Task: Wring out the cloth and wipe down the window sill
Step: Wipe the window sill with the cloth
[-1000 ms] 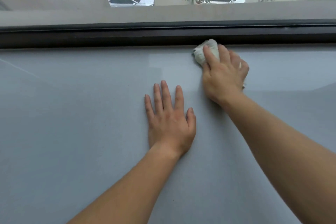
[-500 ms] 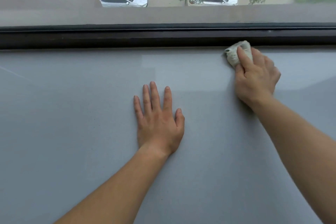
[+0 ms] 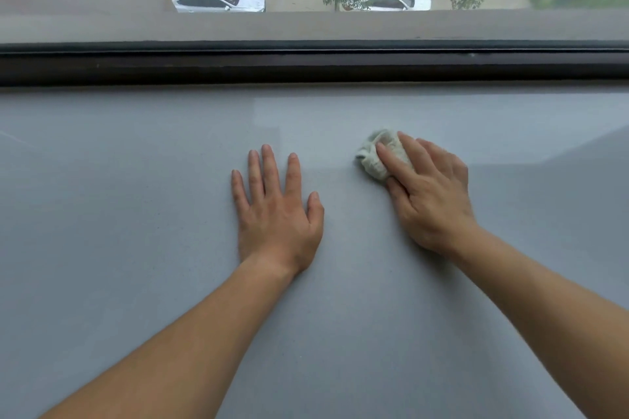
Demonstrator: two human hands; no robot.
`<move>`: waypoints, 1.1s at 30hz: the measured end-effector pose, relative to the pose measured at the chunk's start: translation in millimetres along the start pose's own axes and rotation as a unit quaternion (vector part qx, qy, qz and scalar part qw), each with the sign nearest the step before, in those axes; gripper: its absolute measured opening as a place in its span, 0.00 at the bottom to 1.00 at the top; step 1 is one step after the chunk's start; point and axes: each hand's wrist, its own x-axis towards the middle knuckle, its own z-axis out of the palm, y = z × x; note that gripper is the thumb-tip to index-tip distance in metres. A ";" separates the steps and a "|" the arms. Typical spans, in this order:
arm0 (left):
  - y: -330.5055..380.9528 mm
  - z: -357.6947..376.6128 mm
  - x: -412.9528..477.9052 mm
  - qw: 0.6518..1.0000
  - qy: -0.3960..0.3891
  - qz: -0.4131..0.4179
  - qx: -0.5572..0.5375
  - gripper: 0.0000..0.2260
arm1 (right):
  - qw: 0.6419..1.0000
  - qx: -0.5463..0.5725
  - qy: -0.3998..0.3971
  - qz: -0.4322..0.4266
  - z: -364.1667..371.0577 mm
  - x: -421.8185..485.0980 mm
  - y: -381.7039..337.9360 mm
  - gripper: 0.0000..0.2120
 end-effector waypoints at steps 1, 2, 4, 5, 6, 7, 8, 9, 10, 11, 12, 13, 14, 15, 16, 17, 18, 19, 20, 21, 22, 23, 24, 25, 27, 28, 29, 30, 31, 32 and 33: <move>0.3 -0.2 -0.2 1.000 -0.001 0.001 -0.001 0.31 | 1.000 -0.001 -0.011 -0.012 -3.8 -1.8 10.3 0.24; 0.7 -0.1 -0.2 1.000 -0.001 0.002 -0.003 0.31 | 1.000 0.001 -0.016 0.008 -6.6 1.4 22.2 0.24; 1.2 0.1 -0.3 1.000 -0.003 0.003 -0.005 0.31 | 0.995 0.011 -0.004 0.103 -9.4 10.2 35.6 0.24; 1.2 0.0 -0.7 1.000 -0.002 0.002 -0.005 0.31 | 0.989 0.020 0.009 0.149 -8.5 11.2 33.4 0.23; 1.2 0.4 -1.2 1.000 0.000 0.002 -0.005 0.31 | 0.984 0.027 0.022 0.177 -6.3 7.6 24.0 0.23; 1.2 0.6 -1.7 1.000 0.001 0.001 -0.004 0.31 | 0.982 0.028 0.029 0.183 -3.4 -1.1 11.3 0.23; 0.6 0.2 -2.5 1.000 0.000 0.000 -0.003 0.31 | 0.986 0.027 0.030 0.160 -0.1 -14.3 -2.8 0.23; 0.2 -0.5 -3.0 1.000 -0.002 -0.001 -0.003 0.31 | 0.993 0.021 0.025 0.116 2.0 -29.8 -13.5 0.23; 0.2 -1.6 -2.9 1.000 -0.005 0.000 -0.004 0.31 | 0.998 0.016 0.013 0.062 2.0 -45.4 -17.6 0.23; -0.4 -3.1 -2.6 1.000 -0.011 0.003 -0.006 0.31 | 1.000 0.011 -0.003 0.011 0.2 -56.2 -14.7 0.23; -1.1 -5.1 -3.1 1.000 -0.019 0.009 -0.010 0.31 | 0.999 0.008 -0.020 -0.023 -3.9 -58.8 -4.8 0.23; -1.7 -7.3 -5.1 0.999 -0.025 0.020 -0.015 0.31 | 0.999 0.005 -0.028 -0.026 -7.7 -56.0 8.1 0.24; -2.3 -9.7 -9.7 0.999 -0.028 0.036 -0.022 0.31 | 0.999 0.003 -0.034 0.001 -10.8 -51.0 19.2 0.24; -1.5 -11.9 -18.5 0.998 -0.024 0.055 -0.030 0.31 | 0.998 0.007 -0.031 0.048 -12.8 -46.1 27.6 0.23; 1.2 -13.4 -31.1 0.996 -0.016 0.073 -0.039 0.31 | 0.994 0.019 -0.025 0.101 -13.4 -43.6 31.7 0.23; 5.3 -14.1 -47.1 0.995 -0.006 0.088 -0.050 0.31 | 0.990 0.029 -0.013 0.140 -11.6 -45.0 28.0 0.23; 10.6 -14.0 -65.5 0.993 0.004 0.095 -0.065 0.31 | 0.987 0.034 -0.004 0.159 -9.4 -51.6 18.6 0.23; 16.1 -12.9 -84.7 0.992 0.013 0.093 -0.081 0.30 | 0.988 0.032 0.002 0.151 -6.3 -63.2 7.2 0.23; 21.0 -11.1 -103.8 0.992 0.017 0.082 -0.092 0.28 | 0.993 0.027 0.006 0.116 -3.2 -78.6 -5.0 0.23; 25.9 -8.7 -121.8 0.993 0.013 0.065 -0.099 0.28 | 0.998 0.020 0.006 0.067 -1.3 -95.1 -12.6 0.23; 30.5 -6.0 -138.1 0.994 0.002 0.049 -0.101 0.28 | 1.000 0.017 -0.004 0.017 -1.5 -109.8 -13.8 0.23; 33.9 -3.1 -152.0 0.994 -0.009 0.038 -0.098 0.28 | 0.999 0.011 -0.019 -0.027 -3.0 -117.8 -8.9 0.24; 36.2 -0.1 -163.3 0.995 -0.017 0.033 -0.089 0.28 | 0.998 0.010 -0.033 -0.054 -6.0 -117.2 0.7 0.24; 37.5 2.8 -171.3 0.996 -0.022 0.034 -0.076 0.28 | 0.998 0.012 -0.040 -0.052 -8.4 -112.0 10.7 0.23; 37.4 7.8 -178.1 0.998 -0.027 0.043 -0.043 0.29 | 0.999 0.028 -0.032 0.033 -9.4 -97.0 20.9 0.22; 37.3 10.0 -178.8 0.998 -0.029 0.044 -0.030 0.30 | 0.995 0.038 -0.023 0.090 -8.0 -93.4 18.5 0.22; 36.7 11.8 -178.4 0.998 -0.029 0.041 -0.021 0.30 | 0.991 0.040 -0.011 0.129 -5.6 -93.9 9.9 0.22; 36.5 13.4 -177.6 0.999 -0.029 0.038 -0.015 0.30 | 0.989 0.037 -0.005 0.140 -3.6 -99.8 -0.8 0.23; 36.8 14.7 -177.3 0.999 -0.029 0.036 -0.012 0.31 | 0.993 0.031 0.000 0.117 -1.1 -111.3 -11.4 0.23; 36.9 15.9 -177.5 0.999 -0.028 0.035 -0.008 0.31 | 0.997 0.024 0.001 0.069 0.6 -126.7 -19.6 0.23; 36.7 17.1 -177.7 0.999 -0.026 0.036 -0.004 0.31 | 1.000 0.017 0.000 0.012 2.0 -142.4 -21.2 0.23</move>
